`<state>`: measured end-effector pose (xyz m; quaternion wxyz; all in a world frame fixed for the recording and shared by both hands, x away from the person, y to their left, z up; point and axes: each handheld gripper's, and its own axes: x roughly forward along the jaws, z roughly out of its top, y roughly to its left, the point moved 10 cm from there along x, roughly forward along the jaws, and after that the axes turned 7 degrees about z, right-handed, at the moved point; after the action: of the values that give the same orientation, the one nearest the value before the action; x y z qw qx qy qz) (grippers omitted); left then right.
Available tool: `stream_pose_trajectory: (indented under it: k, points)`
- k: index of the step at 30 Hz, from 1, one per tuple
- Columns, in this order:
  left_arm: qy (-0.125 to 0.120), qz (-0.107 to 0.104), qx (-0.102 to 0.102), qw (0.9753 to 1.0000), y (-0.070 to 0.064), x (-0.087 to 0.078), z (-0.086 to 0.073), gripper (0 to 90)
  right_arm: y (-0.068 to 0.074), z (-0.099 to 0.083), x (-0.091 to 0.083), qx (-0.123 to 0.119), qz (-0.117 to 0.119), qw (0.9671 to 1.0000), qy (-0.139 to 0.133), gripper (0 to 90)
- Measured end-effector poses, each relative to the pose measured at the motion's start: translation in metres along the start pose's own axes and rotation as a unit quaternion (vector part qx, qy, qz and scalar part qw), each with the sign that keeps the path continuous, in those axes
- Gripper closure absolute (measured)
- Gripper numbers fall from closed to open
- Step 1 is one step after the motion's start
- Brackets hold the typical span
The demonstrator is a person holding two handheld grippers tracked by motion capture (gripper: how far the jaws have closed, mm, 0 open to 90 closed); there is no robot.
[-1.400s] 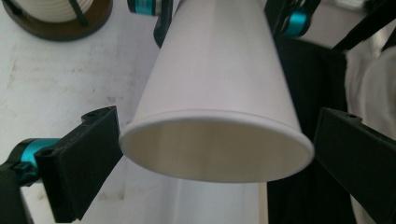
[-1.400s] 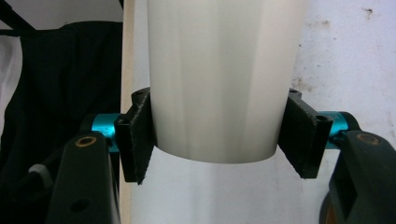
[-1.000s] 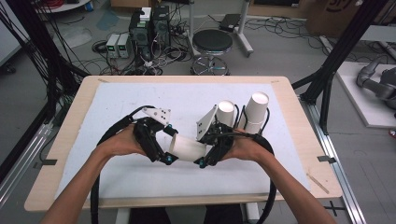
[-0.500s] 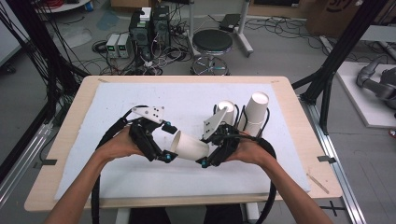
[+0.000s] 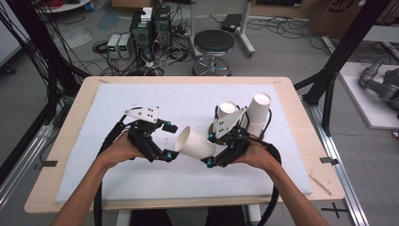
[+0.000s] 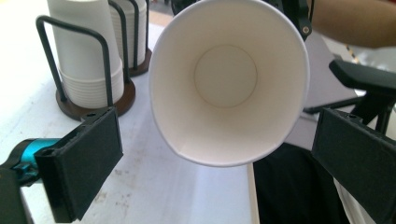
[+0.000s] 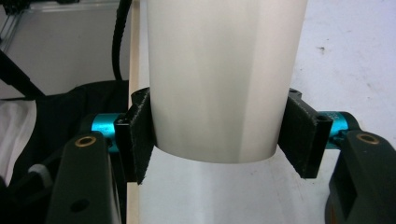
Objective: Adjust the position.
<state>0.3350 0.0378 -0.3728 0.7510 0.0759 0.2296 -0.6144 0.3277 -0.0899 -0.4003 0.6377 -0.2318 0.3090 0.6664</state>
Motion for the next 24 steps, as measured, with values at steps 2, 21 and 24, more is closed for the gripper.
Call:
stream_pose_trajectory:
  k: [2, 21, 24]
  points:
    - [-0.007, -0.002, -0.003, 1.0, 0.0, 0.001, 0.0, 1.7, -0.001, 0.0, -0.002, 0.003, -0.004, 0.9999, -0.009, 35.4]
    - [-0.051, -0.011, 0.0, 0.9987, -0.006, 0.009, 0.0, 1.7, 0.001, -0.005, -0.01, 0.009, -0.005, 0.9981, -0.06, 35.4]
    - [-0.075, -0.014, -0.001, 0.9971, -0.008, 0.01, 0.001, 1.7, 0.001, -0.004, -0.01, 0.009, -0.005, 0.9978, -0.065, 35.4]
